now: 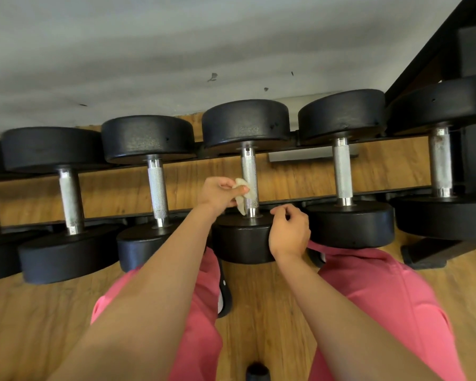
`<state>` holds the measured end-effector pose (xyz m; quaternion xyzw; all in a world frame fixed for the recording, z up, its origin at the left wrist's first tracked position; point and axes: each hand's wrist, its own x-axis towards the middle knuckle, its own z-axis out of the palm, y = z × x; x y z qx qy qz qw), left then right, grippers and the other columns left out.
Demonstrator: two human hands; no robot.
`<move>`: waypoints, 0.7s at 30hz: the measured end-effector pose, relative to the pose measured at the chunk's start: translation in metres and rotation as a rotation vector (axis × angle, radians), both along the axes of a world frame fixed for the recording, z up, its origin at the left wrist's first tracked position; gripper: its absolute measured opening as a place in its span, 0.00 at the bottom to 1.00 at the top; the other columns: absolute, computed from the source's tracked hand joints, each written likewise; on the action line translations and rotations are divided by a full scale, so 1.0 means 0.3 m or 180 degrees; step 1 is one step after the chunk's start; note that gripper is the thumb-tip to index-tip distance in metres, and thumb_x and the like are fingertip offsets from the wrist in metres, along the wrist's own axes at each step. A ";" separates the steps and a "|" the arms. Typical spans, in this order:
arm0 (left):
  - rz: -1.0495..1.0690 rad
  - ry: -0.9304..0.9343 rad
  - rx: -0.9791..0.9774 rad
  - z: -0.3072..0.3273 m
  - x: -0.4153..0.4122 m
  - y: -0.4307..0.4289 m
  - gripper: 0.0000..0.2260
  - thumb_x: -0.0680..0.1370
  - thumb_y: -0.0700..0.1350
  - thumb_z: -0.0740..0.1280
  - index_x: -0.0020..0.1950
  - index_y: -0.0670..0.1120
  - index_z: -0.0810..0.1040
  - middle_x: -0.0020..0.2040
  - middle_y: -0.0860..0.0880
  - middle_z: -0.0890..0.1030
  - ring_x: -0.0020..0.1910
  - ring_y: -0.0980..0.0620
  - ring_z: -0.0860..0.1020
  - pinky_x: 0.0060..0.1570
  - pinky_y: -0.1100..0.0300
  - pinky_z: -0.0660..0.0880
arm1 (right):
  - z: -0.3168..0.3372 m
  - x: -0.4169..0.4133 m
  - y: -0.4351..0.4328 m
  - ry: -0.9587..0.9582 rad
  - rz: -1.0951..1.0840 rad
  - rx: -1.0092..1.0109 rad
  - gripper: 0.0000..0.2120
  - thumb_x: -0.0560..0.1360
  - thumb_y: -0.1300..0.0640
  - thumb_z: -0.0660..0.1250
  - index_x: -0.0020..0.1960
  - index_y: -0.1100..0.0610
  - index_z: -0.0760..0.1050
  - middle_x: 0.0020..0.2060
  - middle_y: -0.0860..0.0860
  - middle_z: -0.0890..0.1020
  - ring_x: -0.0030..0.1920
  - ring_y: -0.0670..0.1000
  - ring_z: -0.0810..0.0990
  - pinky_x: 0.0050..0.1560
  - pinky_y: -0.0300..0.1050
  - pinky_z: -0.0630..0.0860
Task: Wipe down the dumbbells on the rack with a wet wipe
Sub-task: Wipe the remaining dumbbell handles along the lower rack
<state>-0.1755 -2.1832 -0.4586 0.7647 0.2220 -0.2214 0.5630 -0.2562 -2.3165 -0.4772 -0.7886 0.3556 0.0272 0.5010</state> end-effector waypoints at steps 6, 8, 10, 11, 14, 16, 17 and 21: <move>-0.0778 0.0075 0.0740 -0.012 -0.048 0.005 0.10 0.68 0.42 0.79 0.42 0.44 0.80 0.49 0.45 0.83 0.50 0.48 0.81 0.50 0.53 0.80 | -0.011 0.003 -0.002 0.0006 0.0000 -0.0016 0.13 0.78 0.53 0.58 0.49 0.54 0.81 0.56 0.54 0.78 0.57 0.58 0.75 0.54 0.47 0.70; -0.1201 -0.0094 0.1406 0.016 -0.052 -0.019 0.12 0.67 0.45 0.80 0.41 0.46 0.77 0.46 0.49 0.80 0.48 0.51 0.77 0.46 0.57 0.75 | -0.015 0.002 -0.004 -0.0016 0.0005 -0.0020 0.13 0.78 0.53 0.59 0.49 0.54 0.81 0.56 0.54 0.78 0.56 0.58 0.76 0.53 0.47 0.70; -0.1306 -0.0285 0.1886 0.051 -0.065 -0.056 0.13 0.68 0.46 0.79 0.42 0.47 0.76 0.44 0.51 0.76 0.45 0.53 0.74 0.42 0.61 0.69 | -0.018 0.002 -0.005 -0.0032 0.0018 -0.0034 0.13 0.78 0.52 0.59 0.48 0.53 0.81 0.56 0.54 0.78 0.56 0.58 0.76 0.53 0.48 0.72; -0.1239 -0.0372 0.1973 0.060 -0.075 -0.068 0.13 0.68 0.46 0.78 0.42 0.47 0.75 0.43 0.51 0.76 0.45 0.53 0.74 0.41 0.61 0.69 | -0.018 0.002 -0.004 -0.0033 0.0019 -0.0040 0.13 0.78 0.52 0.59 0.48 0.53 0.81 0.55 0.54 0.78 0.56 0.58 0.76 0.54 0.49 0.72; -0.0753 -0.0530 0.1333 0.072 -0.129 -0.053 0.11 0.71 0.41 0.76 0.37 0.48 0.75 0.42 0.49 0.79 0.45 0.51 0.78 0.43 0.59 0.73 | -0.016 -0.001 -0.002 -0.0084 0.0023 -0.0046 0.15 0.76 0.50 0.57 0.48 0.53 0.82 0.53 0.54 0.79 0.54 0.58 0.77 0.57 0.53 0.74; -0.0291 -0.0727 0.0827 0.096 -0.197 0.001 0.07 0.73 0.39 0.74 0.39 0.46 0.78 0.41 0.48 0.82 0.43 0.51 0.80 0.44 0.60 0.75 | -0.011 -0.003 0.000 -0.0095 0.0011 -0.0030 0.19 0.72 0.46 0.54 0.46 0.52 0.82 0.52 0.54 0.81 0.54 0.58 0.77 0.58 0.54 0.74; -0.0119 -0.0915 0.0806 0.112 -0.237 0.040 0.05 0.74 0.39 0.72 0.40 0.45 0.79 0.41 0.48 0.82 0.42 0.52 0.80 0.44 0.61 0.75 | -0.010 -0.003 0.001 -0.0086 -0.0007 -0.0009 0.21 0.70 0.44 0.53 0.46 0.51 0.82 0.51 0.54 0.81 0.53 0.58 0.77 0.57 0.55 0.74; 0.0487 -0.1229 0.1391 0.170 -0.378 0.258 0.03 0.76 0.41 0.70 0.43 0.46 0.81 0.39 0.46 0.82 0.38 0.54 0.77 0.39 0.65 0.72 | -0.008 0.001 0.004 -0.0048 -0.0020 0.0050 0.20 0.69 0.45 0.52 0.43 0.51 0.81 0.49 0.53 0.81 0.52 0.57 0.77 0.56 0.55 0.74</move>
